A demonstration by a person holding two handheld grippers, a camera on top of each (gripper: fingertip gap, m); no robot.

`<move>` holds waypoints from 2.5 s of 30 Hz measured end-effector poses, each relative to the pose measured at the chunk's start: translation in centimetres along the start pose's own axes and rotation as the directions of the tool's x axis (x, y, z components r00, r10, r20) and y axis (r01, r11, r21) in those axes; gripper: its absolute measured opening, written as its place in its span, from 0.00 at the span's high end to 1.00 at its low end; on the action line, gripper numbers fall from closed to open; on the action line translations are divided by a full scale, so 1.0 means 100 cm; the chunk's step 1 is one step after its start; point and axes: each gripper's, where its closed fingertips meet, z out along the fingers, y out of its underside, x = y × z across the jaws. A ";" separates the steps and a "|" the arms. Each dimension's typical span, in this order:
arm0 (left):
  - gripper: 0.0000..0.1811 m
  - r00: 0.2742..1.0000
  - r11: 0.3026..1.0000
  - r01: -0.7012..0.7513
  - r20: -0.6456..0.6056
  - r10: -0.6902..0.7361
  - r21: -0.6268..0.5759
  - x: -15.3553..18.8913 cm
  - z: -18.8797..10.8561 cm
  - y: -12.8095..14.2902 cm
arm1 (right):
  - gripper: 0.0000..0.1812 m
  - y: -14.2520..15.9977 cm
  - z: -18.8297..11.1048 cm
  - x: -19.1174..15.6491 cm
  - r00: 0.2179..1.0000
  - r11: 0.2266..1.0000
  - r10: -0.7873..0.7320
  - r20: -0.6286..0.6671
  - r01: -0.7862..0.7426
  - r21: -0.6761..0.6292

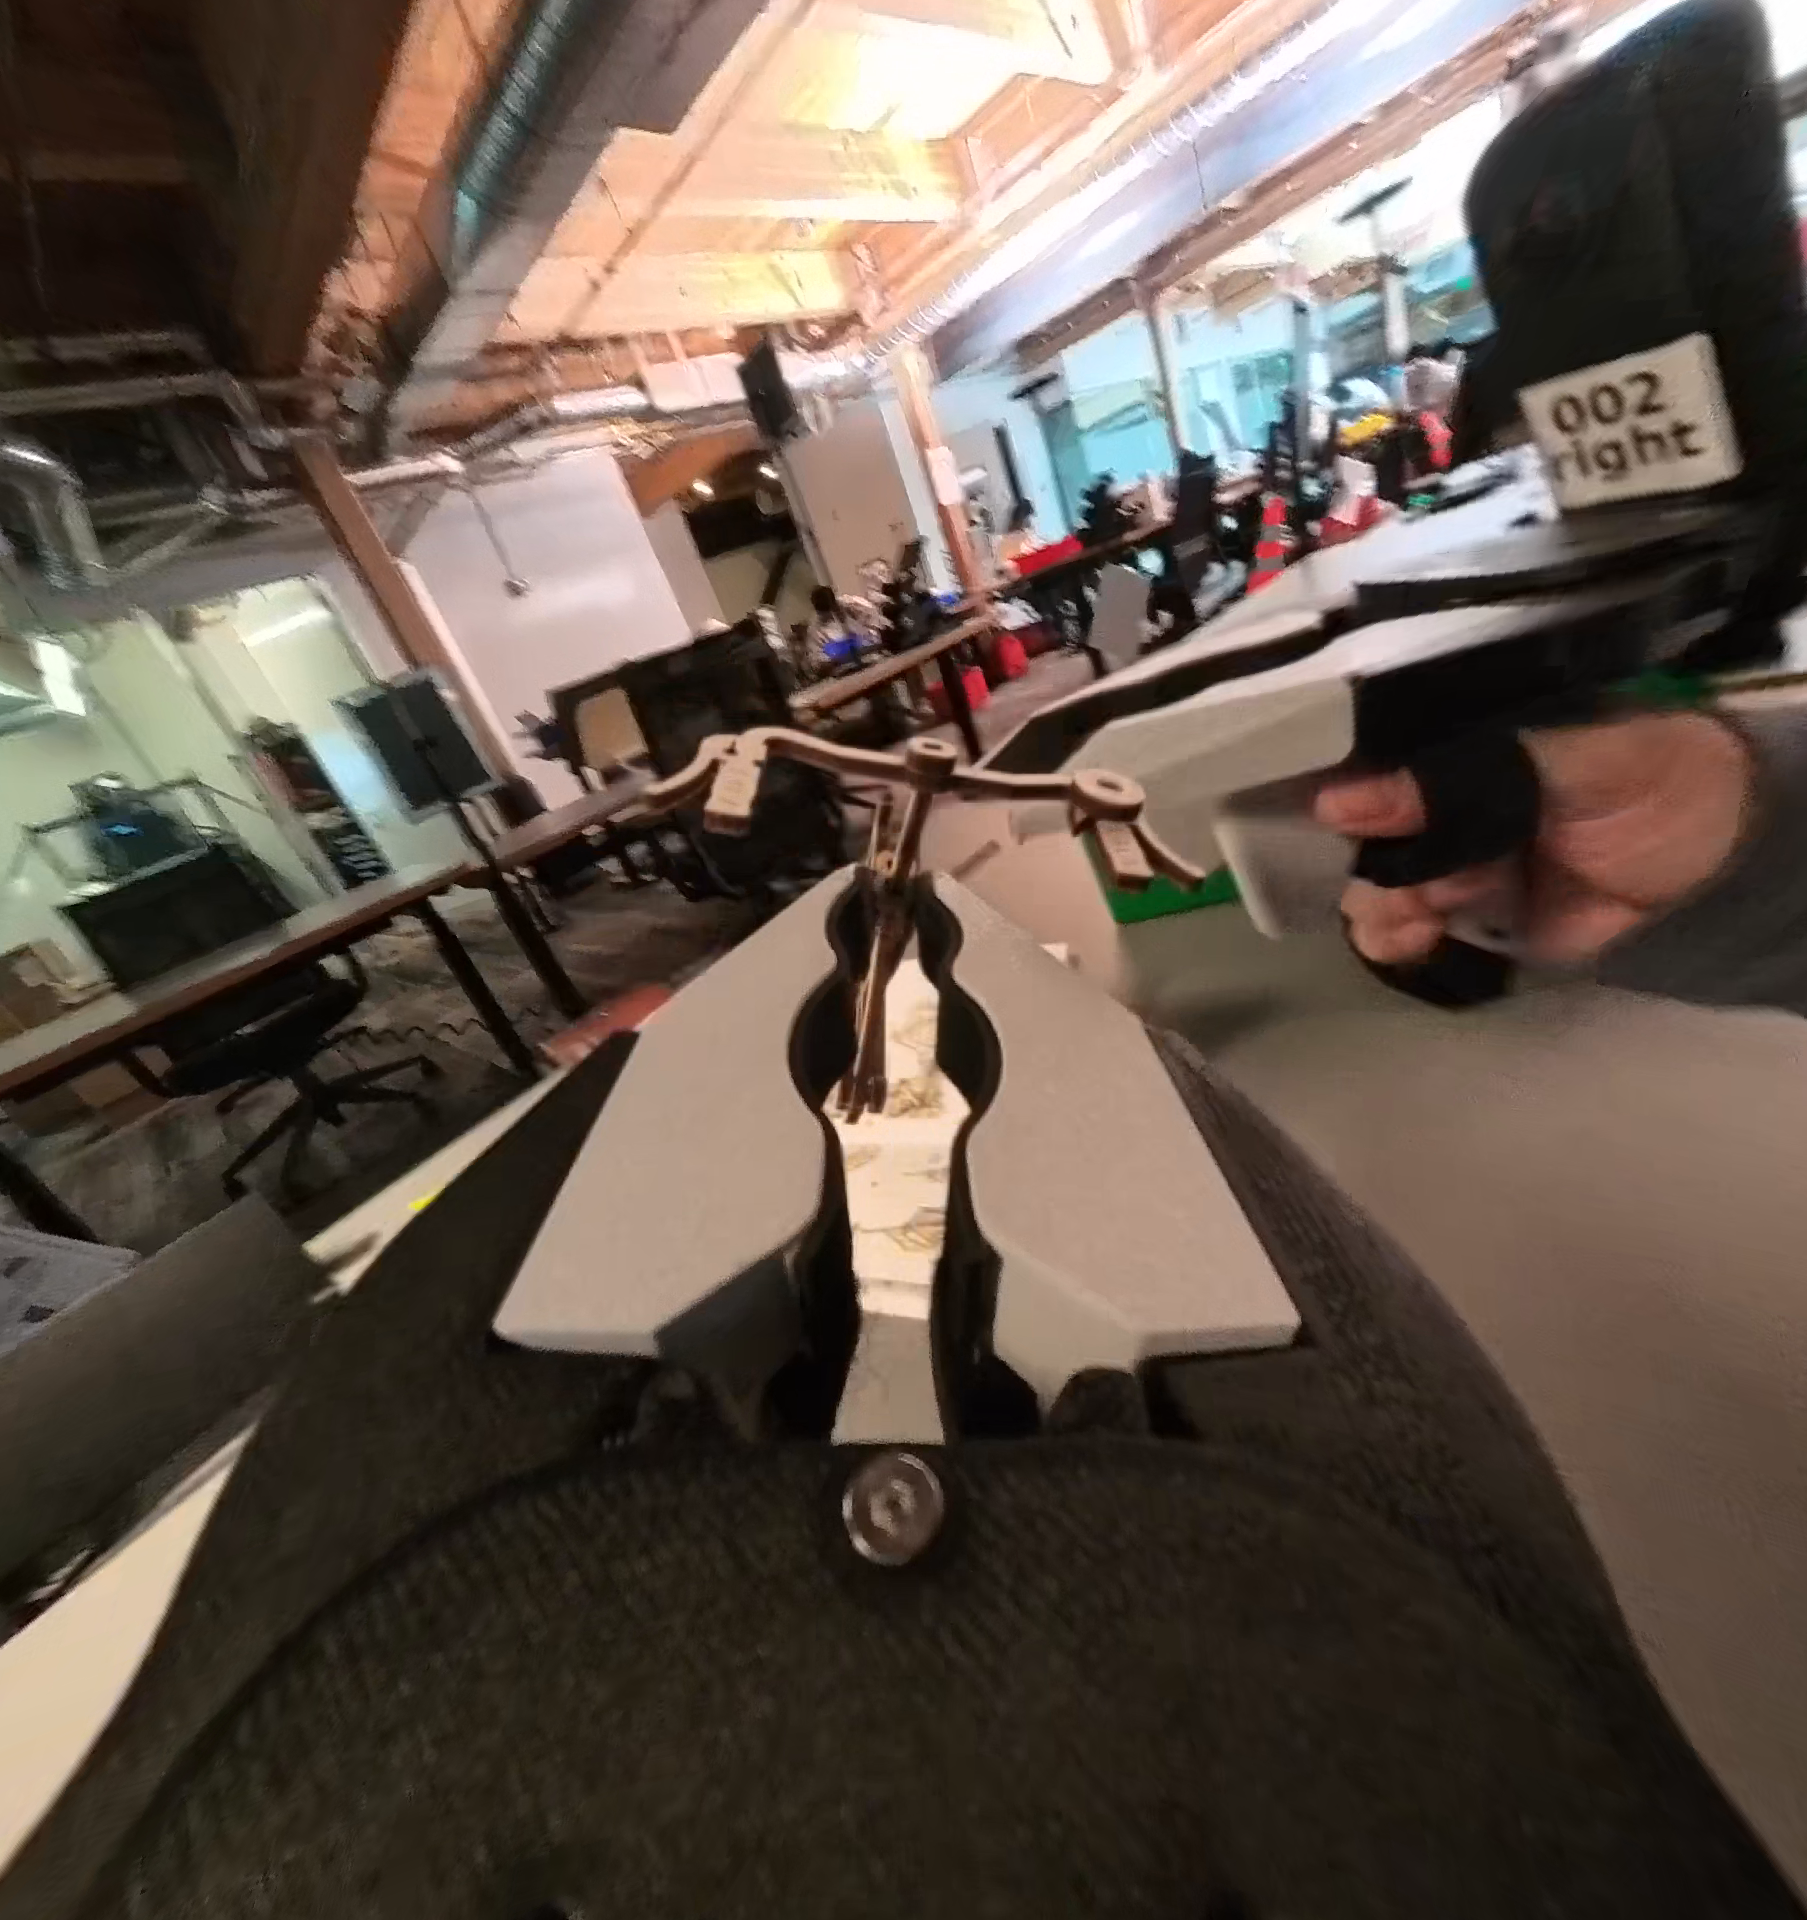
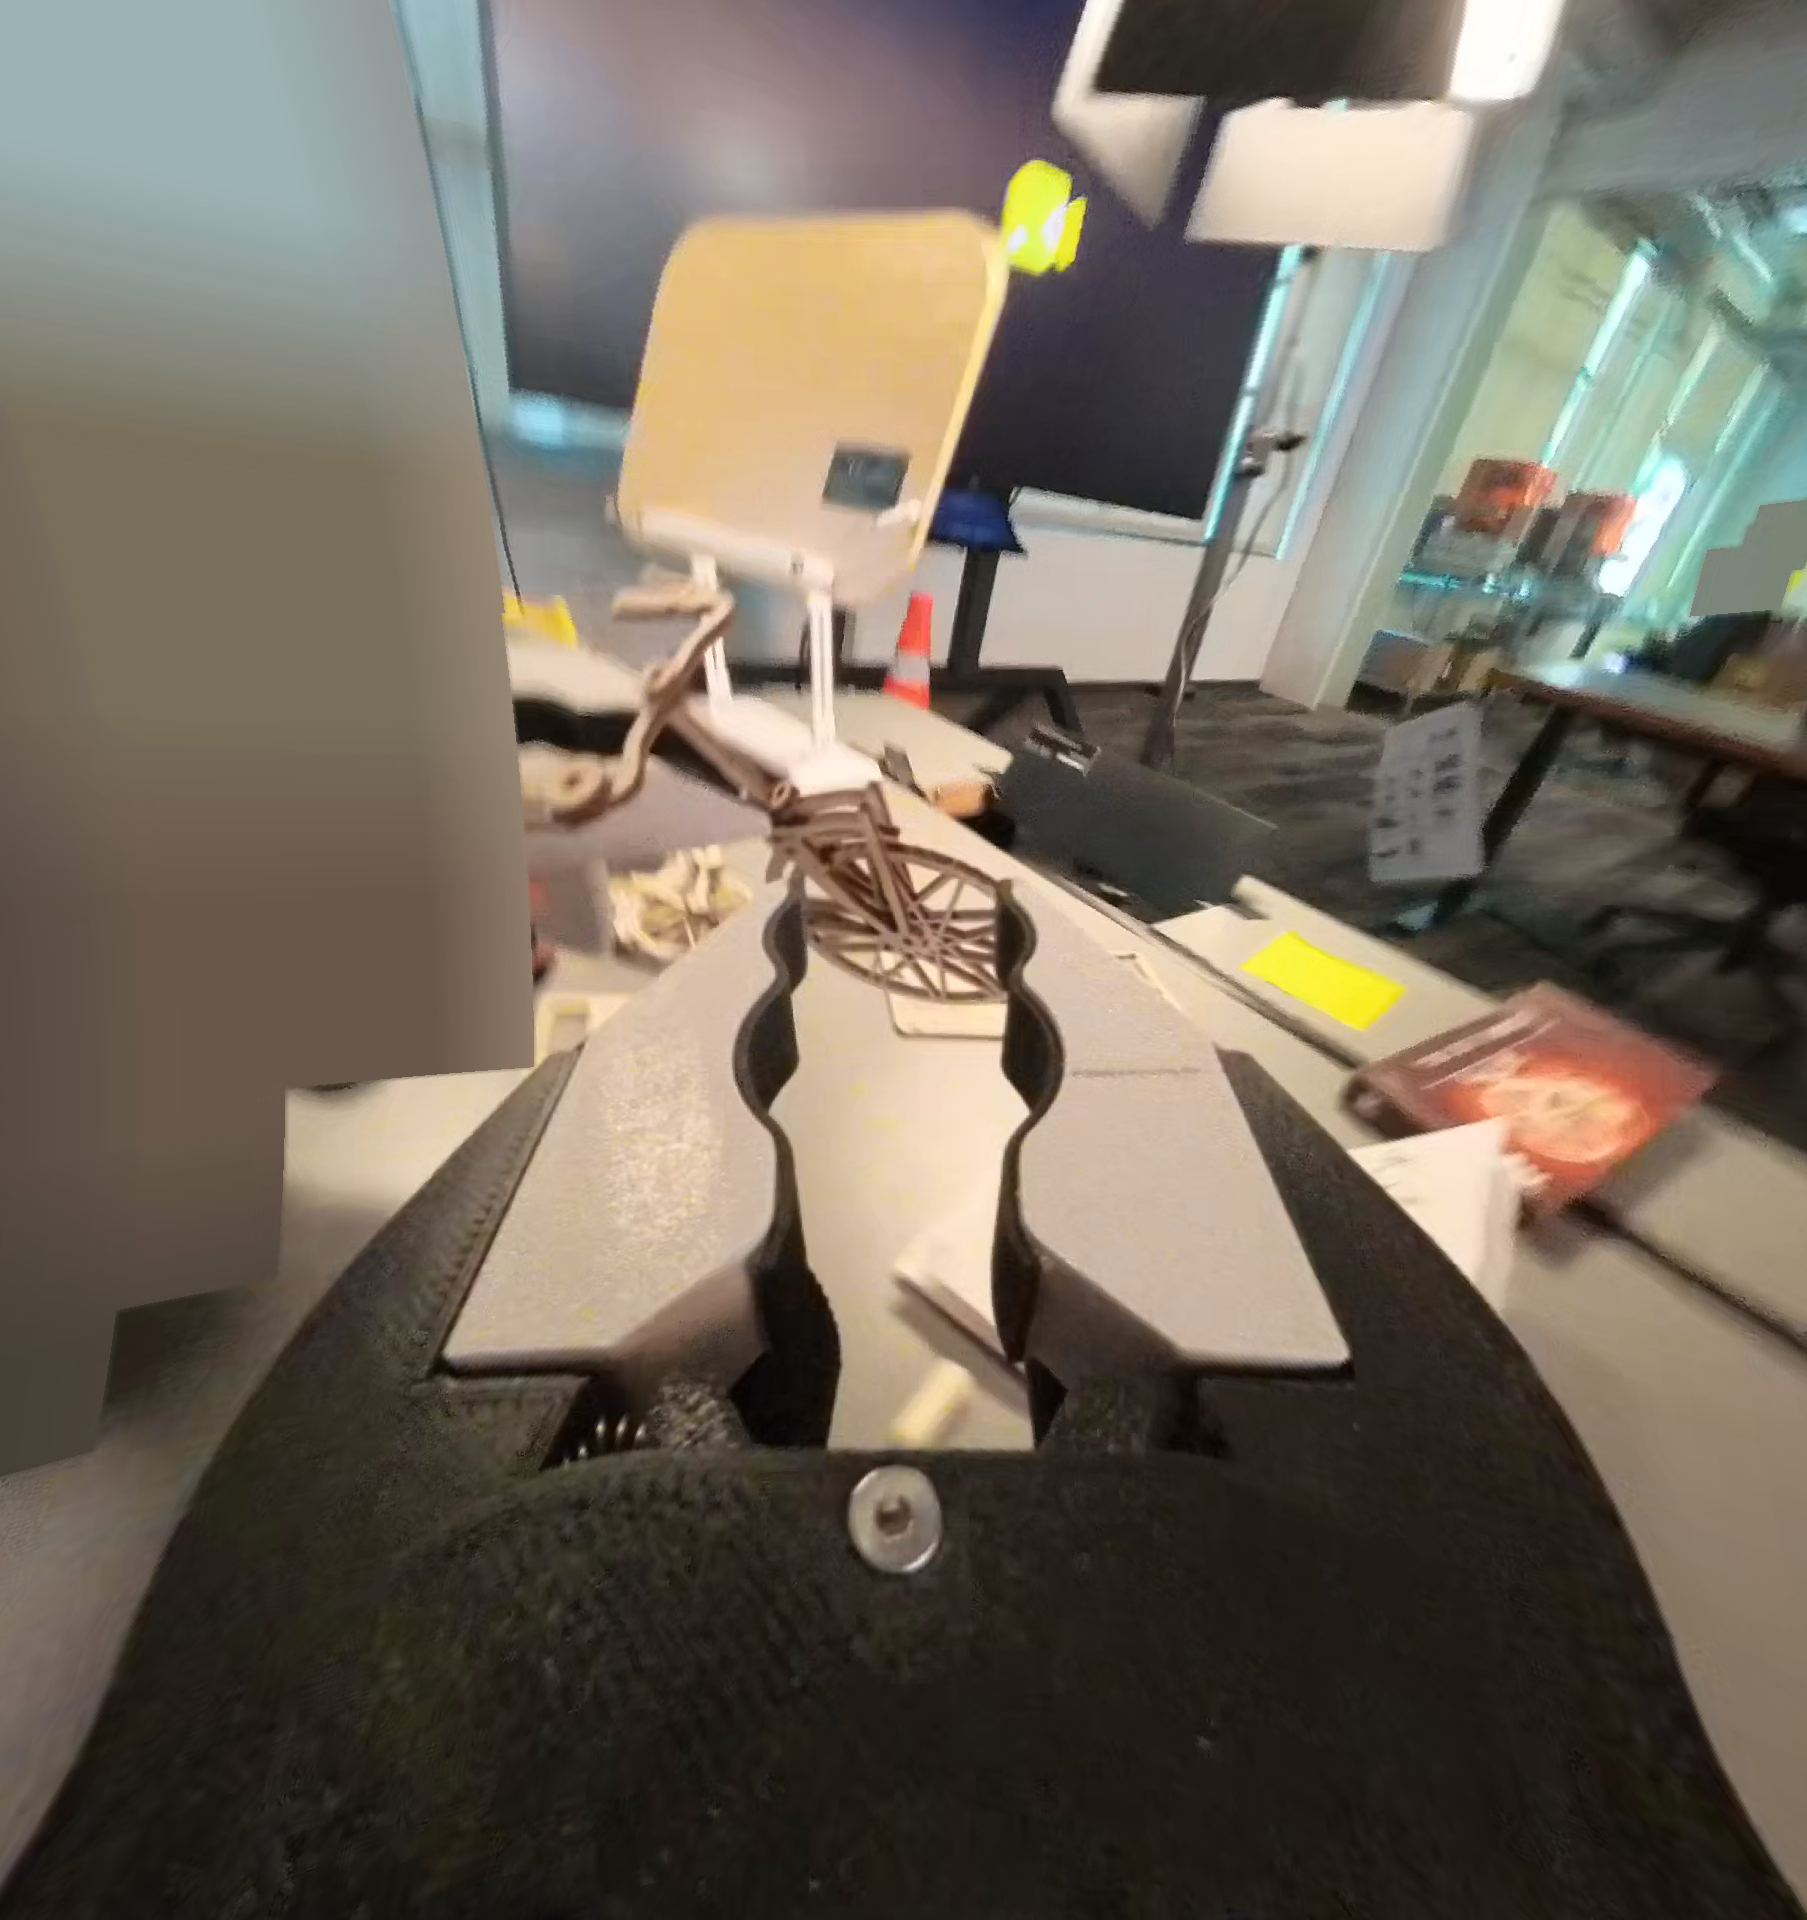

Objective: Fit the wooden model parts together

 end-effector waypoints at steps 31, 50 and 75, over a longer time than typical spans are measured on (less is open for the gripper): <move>0.95 0.868 0.970 0.242 -0.439 -0.232 -0.034 0.039 -0.010 -0.006 | 0.96 0.020 -0.001 -0.041 0.886 0.968 -0.065 0.459 0.168 -0.187; 0.95 0.932 0.956 0.293 -0.215 -0.291 -0.024 -0.019 -0.016 0.019 | 0.93 0.164 -0.014 -0.073 0.932 0.734 0.196 0.304 0.066 -0.676; 0.95 0.887 0.992 0.112 -0.445 -0.125 -0.056 0.029 -0.023 0.017 | 1.00 0.012 0.000 -0.034 0.770 0.804 -0.254 0.585 0.505 -0.314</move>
